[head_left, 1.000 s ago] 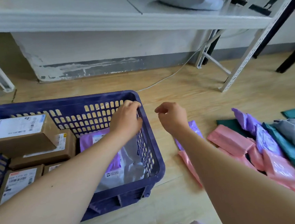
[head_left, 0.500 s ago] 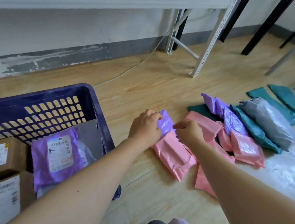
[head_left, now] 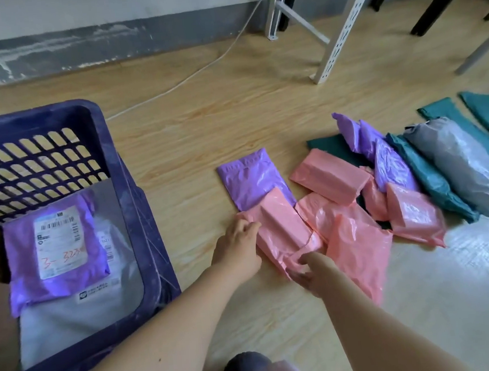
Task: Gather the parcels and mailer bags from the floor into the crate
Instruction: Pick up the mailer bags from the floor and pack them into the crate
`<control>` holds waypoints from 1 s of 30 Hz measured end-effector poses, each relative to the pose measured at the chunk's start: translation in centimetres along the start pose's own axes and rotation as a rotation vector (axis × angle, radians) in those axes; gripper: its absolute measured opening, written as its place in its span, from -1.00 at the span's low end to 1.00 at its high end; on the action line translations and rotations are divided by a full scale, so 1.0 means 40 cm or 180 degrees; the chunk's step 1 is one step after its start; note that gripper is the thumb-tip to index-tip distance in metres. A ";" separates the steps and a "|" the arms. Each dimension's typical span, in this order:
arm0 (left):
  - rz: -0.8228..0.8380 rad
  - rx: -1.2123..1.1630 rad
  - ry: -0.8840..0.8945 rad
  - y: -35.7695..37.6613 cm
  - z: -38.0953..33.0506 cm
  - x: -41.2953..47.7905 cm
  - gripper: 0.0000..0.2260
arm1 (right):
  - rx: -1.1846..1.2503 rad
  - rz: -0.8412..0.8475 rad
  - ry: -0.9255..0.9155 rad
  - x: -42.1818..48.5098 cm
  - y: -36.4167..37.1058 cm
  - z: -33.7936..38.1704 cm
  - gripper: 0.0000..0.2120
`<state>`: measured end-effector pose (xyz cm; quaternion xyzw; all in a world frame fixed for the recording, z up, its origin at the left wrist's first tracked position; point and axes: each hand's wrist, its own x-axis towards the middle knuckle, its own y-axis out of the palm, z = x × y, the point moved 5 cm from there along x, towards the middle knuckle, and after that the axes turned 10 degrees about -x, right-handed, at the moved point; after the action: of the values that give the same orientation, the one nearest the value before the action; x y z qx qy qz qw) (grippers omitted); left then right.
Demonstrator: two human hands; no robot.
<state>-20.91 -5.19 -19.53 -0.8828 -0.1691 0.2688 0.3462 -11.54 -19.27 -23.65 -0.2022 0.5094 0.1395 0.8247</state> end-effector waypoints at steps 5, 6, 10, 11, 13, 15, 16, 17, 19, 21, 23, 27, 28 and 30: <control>0.0097 0.0052 -0.0093 0.012 0.008 0.006 -0.43 | 0.1204 0.0279 0.0361 0.034 0.013 -0.015 -0.51; 0.0108 0.0055 -0.0115 0.013 0.010 0.005 -0.44 | 0.1278 0.0290 0.0427 0.042 0.014 -0.017 -0.48; 0.0133 0.0021 -0.0153 0.016 0.013 0.004 -0.47 | 0.0798 0.0306 0.0507 0.041 0.015 -0.023 -0.46; 0.0135 0.0015 -0.0154 0.016 0.014 0.003 -0.47 | 0.0645 0.0279 0.0474 0.037 0.016 -0.022 -0.47; 0.0140 0.0008 -0.0157 0.015 0.013 0.001 -0.47 | 0.0483 0.0236 0.0425 0.035 0.018 -0.019 -0.56; 0.0140 0.0000 -0.0143 0.014 0.014 -0.001 -0.46 | 0.0321 0.0199 0.0422 0.045 0.021 -0.021 -0.84; 0.0138 -0.0005 -0.0133 0.013 0.015 -0.002 -0.45 | 0.0373 0.0171 0.0405 0.046 0.023 -0.016 -0.98; 0.0130 -0.0001 -0.0119 0.010 0.015 -0.003 -0.44 | 0.0400 0.0143 0.0319 0.057 0.021 -0.013 -0.86; 0.0101 0.0064 -0.0066 0.004 0.013 -0.004 -0.42 | 0.0370 0.0111 0.0200 0.070 0.015 -0.001 -0.77; 0.0078 0.0141 -0.0032 -0.001 0.010 -0.008 -0.42 | 0.0197 0.0165 0.0109 0.056 0.017 0.009 -0.78; 0.0043 0.0210 -0.0007 -0.007 0.006 -0.010 -0.40 | 0.0031 0.0213 0.0029 0.025 0.023 0.024 -0.78; -0.0064 0.0337 0.0077 -0.031 -0.012 -0.019 -0.32 | -0.0162 0.0290 -0.0168 -0.043 0.028 0.072 -0.79; -0.0072 0.0334 0.0097 -0.040 -0.020 -0.024 -0.29 | -0.0213 0.0305 -0.0222 -0.063 0.026 0.088 -0.79; -0.0068 0.0318 0.0128 -0.061 -0.040 -0.032 -0.25 | -0.0298 0.0331 -0.0309 -0.107 0.024 0.126 -0.83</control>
<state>-21.27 -4.93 -16.39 -0.8677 -0.1579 0.2555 0.3961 -9.91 -16.14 -17.97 -0.2069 0.4715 0.2153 0.8298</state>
